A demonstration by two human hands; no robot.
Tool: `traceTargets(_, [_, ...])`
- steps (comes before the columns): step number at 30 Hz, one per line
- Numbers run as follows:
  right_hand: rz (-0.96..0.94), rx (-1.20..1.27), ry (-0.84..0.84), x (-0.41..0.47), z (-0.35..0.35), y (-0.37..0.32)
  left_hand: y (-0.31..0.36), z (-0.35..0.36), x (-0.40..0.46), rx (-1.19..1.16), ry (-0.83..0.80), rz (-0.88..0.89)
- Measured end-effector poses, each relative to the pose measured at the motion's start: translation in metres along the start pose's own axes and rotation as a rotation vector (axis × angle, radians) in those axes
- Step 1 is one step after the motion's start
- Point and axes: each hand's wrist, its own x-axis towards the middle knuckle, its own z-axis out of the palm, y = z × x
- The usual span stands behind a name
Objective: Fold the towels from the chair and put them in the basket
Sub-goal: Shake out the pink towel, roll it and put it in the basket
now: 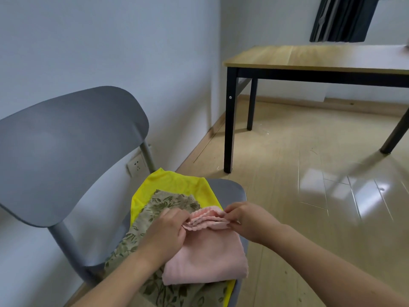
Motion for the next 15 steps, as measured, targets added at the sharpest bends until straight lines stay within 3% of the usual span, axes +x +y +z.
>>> traceTargets(7, [-0.036,-0.23,0.034,-0.011,0.01,-0.01,0.009,-0.013,0.011,0.017,-0.023,0.145])
traceTargets(12, [-0.073,-0.115,0.207,-0.013,-0.01,-0.023,0.031,-0.059,0.008,0.082,0.068,0.351])
traceTargets(15, [-0.115,-0.015,0.296,-0.026,-0.035,-0.039,0.044,-0.092,0.001,0.086,0.18,0.363])
